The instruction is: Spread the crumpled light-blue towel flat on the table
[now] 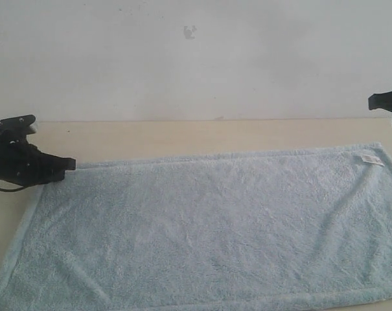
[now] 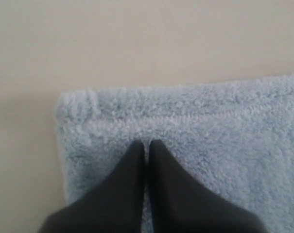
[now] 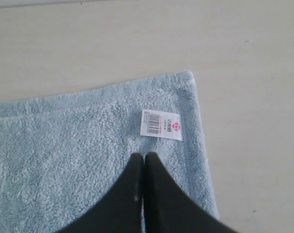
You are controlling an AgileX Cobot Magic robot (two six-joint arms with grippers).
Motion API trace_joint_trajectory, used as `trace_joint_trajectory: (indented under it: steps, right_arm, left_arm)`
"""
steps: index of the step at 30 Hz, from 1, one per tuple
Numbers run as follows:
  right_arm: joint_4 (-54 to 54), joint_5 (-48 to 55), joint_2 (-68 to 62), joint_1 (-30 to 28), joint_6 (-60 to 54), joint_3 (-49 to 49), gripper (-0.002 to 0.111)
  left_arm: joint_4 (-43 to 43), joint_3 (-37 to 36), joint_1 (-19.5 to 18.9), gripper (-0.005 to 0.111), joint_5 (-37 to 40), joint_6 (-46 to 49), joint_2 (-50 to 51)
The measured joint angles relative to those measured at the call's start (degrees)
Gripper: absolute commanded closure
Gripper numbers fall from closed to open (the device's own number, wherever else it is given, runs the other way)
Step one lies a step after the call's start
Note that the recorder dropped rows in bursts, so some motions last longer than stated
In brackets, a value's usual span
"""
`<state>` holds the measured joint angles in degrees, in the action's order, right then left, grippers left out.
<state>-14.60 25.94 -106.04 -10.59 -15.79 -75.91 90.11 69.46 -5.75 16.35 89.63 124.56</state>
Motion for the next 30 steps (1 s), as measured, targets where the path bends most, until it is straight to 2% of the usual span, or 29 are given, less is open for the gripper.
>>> trace_joint_trajectory:
  steps: [10, 15, 17, 20, 23, 26, 28, 29, 30]
  right_arm:
    - [-1.1, -0.3, 0.1, 0.0, -1.8, 0.0, 0.108]
    - [-1.3, -0.3, 0.1, 0.0, -2.3, 0.0, 0.108]
    - [-1.3, -1.6, 0.5, 0.0, -2.4, 1.0, 0.108]
    - [-1.3, -11.2, 7.3, 0.0, -2.5, 10.5, 0.108]
    - [-1.3, -14.9, 14.4, 0.0, -2.5, 17.2, 0.108]
    - [-6.1, -10.3, 21.8, 0.0, -2.5, 20.2, 0.108]
    - [-8.8, -7.3, 24.2, -0.2, -3.1, 20.2, 0.108]
    - [-10.4, -5.5, 25.8, -0.1, -4.0, 20.2, 0.108]
    - [-13.5, -2.5, 29.0, -0.1, -6.5, 20.2, 0.108]
  left_arm:
    - [0.3, 7.3, 0.3, 0.103, -2.8, 0.0, 4.3]
    - [0.0, 5.9, 0.1, 0.103, -5.9, 0.0, 0.1]
    - [-0.6, 3.1, 0.1, 0.103, -4.9, 0.0, -4.6]
    - [-0.7, -5.5, 0.0, 0.103, -3.4, 0.0, -15.1]
    - [0.0, -11.1, -0.6, 0.103, -1.9, 0.0, -24.6]
    - [0.3, -15.9, -0.6, 0.103, 4.9, -5.5, -40.1]
    - [-1.5, -17.7, -0.6, 0.103, 5.8, -9.8, -47.4]
    - [-3.4, -18.6, -0.6, 0.103, 6.0, -12.3, -51.2]
    - [-9.1, -20.2, -0.6, 0.103, 6.1, -18.4, -57.8]
